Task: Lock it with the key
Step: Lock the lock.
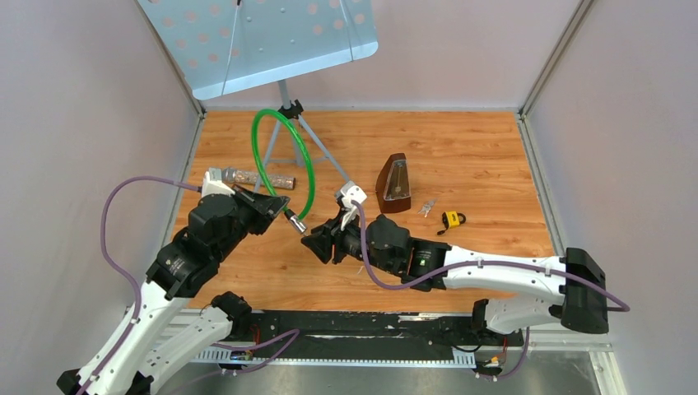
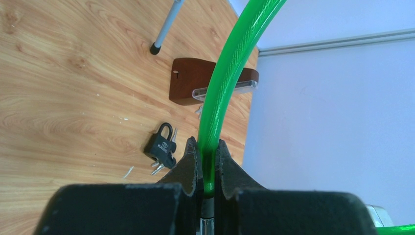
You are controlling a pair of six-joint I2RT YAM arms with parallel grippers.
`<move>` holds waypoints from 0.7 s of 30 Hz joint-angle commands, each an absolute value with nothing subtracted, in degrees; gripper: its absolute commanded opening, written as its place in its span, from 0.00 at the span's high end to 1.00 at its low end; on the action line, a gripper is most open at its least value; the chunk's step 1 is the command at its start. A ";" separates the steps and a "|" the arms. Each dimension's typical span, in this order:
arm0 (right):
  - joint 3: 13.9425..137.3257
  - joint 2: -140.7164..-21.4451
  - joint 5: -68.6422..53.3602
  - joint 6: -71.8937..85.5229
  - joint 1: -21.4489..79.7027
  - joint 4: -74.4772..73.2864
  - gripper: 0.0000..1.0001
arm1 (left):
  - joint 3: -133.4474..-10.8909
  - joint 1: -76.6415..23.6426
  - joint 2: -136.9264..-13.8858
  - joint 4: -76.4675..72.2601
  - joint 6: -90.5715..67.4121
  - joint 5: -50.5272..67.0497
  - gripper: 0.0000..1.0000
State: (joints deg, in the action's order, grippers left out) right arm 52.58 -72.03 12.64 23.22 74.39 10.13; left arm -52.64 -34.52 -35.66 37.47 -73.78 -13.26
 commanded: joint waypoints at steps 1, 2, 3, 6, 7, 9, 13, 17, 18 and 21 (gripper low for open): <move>57.02 -74.37 13.12 19.72 74.44 11.86 0.65 | -53.62 -34.71 -34.83 33.36 -75.19 -12.73 1.00; 57.50 -74.86 13.03 19.30 74.44 11.64 0.69 | -53.59 -34.71 -34.81 33.33 -75.17 -12.74 1.00; 57.82 -75.21 13.08 18.99 74.44 11.42 0.72 | -53.56 -34.72 -34.72 33.34 -75.20 -12.79 1.00; 58.06 -75.69 13.15 18.65 74.44 10.79 0.86 | -53.65 -34.72 -34.57 33.32 -75.11 -13.27 1.00; 57.86 -75.56 13.08 18.60 74.52 10.54 0.92 | -53.68 -34.72 -34.55 33.42 -74.85 -13.45 1.00; 57.20 -75.23 13.14 18.40 74.53 9.87 1.00 | -53.86 -34.68 -34.54 33.54 -74.51 -14.08 1.00; 54.65 -73.77 11.96 15.79 74.74 8.15 1.00 | -54.03 -34.64 -34.75 33.60 -73.63 -15.73 1.00; 49.56 -70.71 10.85 8.84 76.09 7.13 1.00 | -54.30 -34.68 -34.89 33.84 -72.16 -18.24 1.00; 48.48 -69.73 10.24 8.27 76.11 6.57 1.00 | -54.31 -34.69 -34.93 34.06 -71.74 -18.61 1.00; 45.38 -66.57 8.40 7.97 76.11 5.52 1.00 | -54.27 -34.64 -35.12 34.36 -71.14 -20.10 1.00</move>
